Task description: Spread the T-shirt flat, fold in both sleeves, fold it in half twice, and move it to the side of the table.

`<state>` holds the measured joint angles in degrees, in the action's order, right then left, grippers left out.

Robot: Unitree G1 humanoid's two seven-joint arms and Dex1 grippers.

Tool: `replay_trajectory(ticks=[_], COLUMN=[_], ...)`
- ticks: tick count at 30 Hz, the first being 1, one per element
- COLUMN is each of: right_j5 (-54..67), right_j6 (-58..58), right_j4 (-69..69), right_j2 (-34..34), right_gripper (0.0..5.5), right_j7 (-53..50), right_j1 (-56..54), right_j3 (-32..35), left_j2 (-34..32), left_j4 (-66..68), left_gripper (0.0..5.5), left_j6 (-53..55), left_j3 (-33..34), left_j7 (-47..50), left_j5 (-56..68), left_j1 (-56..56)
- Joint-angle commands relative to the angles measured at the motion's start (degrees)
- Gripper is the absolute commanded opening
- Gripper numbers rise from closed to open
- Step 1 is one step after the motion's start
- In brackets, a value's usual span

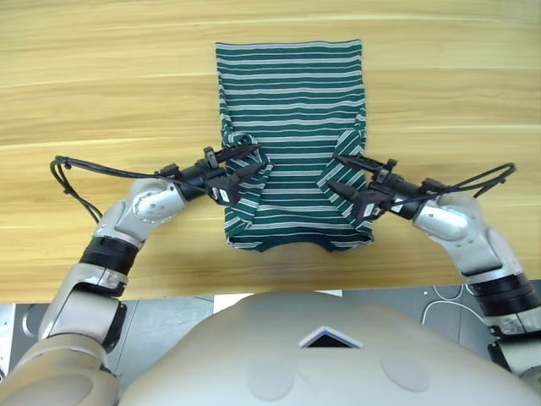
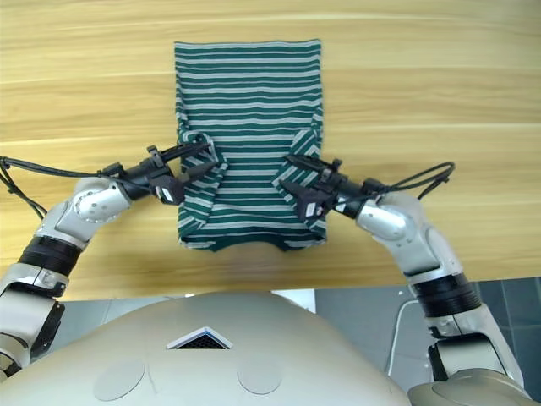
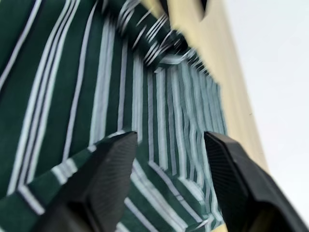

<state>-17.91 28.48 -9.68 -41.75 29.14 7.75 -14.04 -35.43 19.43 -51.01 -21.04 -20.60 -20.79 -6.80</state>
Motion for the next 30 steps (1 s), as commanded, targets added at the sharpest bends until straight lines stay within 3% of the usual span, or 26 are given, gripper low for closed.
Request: replay_trajectory(ticks=[1, 4, 9, 14, 17, 28, 30], right_j5=[4.8, 4.6, 1.2, 0.4, 0.0, 0.4, 0.5], right_j6=[0.6, 0.3, 3.2, 7.1, 9.2, 11.0, 11.0], right_j4=[-2.6, -1.1, 0.1, -1.8, -2.6, -2.3, -2.3], right_j2=[-1.9, -5.0, -14.6, -18.3, -18.2, -16.5, -16.4], right_gripper=[3.35, 3.86, 4.74, 4.89, 4.89, 4.89, 4.63], right_j7=[0.9, 0.6, 3.6, 8.3, 9.7, 10.4, 10.3], right_j1=[2.2, 4.4, 18.5, 27.9, 30.7, 26.4, 25.6], right_j3=[4.3, 10.0, 22.0, 22.5, 21.1, 13.5, 12.5], left_j2=[-1.1, -4.9, -18.6, -27.5, -28.0, -19.6, -19.2], left_j4=[-2.5, -4.8, -11.4, -21.4, -23.5, -20.3, -19.6], left_gripper=[1.84, 2.09, 2.91, 3.36, 3.36, 3.36, 3.41], left_j6=[0.0, 0.3, 1.2, 1.3, 2.1, 3.5, 3.2], left_j3=[0.6, 0.5, 4.4, 9.7, 10.1, 5.4, 5.2], left_j7=[-2.8, -6.9, -15.1, -17.9, -18.9, -18.1, -18.0], left_j5=[4.2, 7.2, 12.6, 13.2, 11.4, 3.3, 2.4], left_j1=[0.5, 2.8, 11.1, 21.5, 23.9, 20.9, 20.7])
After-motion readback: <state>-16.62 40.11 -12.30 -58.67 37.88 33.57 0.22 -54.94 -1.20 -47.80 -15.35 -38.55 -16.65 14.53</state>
